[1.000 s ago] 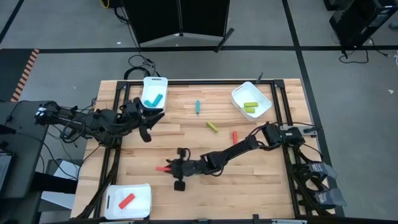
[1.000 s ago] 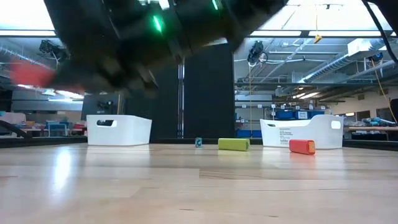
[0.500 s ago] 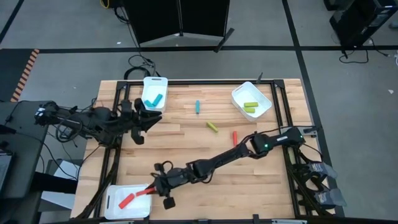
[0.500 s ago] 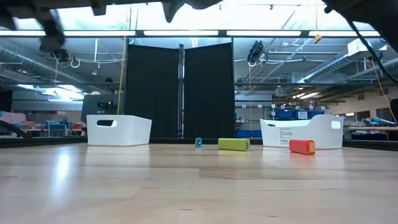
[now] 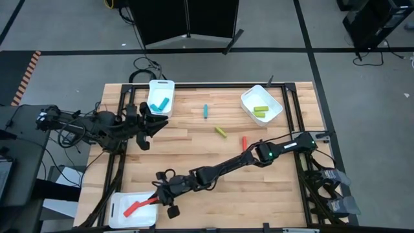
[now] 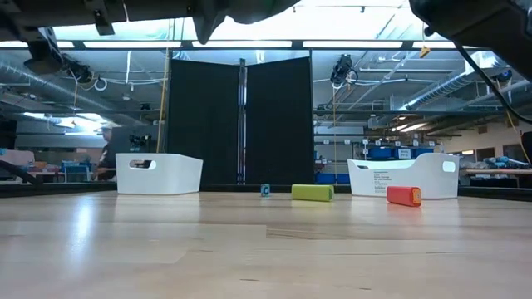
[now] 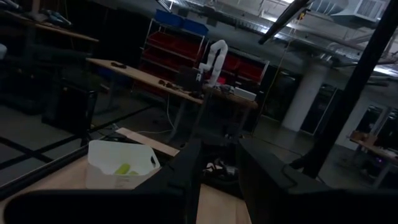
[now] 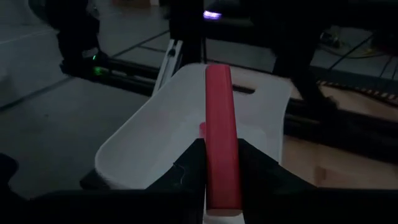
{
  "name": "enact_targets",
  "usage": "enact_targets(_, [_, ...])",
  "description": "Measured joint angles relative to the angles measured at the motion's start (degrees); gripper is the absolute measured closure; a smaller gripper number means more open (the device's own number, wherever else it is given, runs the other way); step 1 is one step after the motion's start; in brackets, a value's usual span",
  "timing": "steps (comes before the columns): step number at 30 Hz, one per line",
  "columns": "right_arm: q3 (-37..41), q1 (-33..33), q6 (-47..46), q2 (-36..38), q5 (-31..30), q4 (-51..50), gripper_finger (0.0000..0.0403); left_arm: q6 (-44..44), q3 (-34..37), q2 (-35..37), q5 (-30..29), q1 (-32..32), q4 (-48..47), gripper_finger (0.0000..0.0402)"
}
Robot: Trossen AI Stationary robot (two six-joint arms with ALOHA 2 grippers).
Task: Sort blocks
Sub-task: Put the left red block into the bottom left white bin, then put the green block into the top right white bin
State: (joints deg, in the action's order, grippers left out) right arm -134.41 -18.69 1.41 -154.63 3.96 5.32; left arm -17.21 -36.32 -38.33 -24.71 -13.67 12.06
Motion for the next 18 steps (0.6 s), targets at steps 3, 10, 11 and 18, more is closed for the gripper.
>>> enact_targets(3, [0.00,0.20,-0.73,0.00,0.18,0.69,0.0333,0.04,0.00,0.00,0.00,0.00,0.02,0.0293])
enact_targets(10, [0.02,0.58,-2.71,0.00,0.87,0.63,0.0304,0.07,0.00,0.00,-0.02,0.00,0.04,0.0293])
enact_targets(11, [0.02,0.63,-2.75,0.00,0.89,0.62,0.0297,0.09,0.00,0.00,-0.02,0.00,0.04,0.0293])
enact_targets(18, [0.02,0.89,-2.69,0.00,3.41,0.59,0.0284,0.13,0.00,0.00,-0.04,0.00,0.04,0.0293])
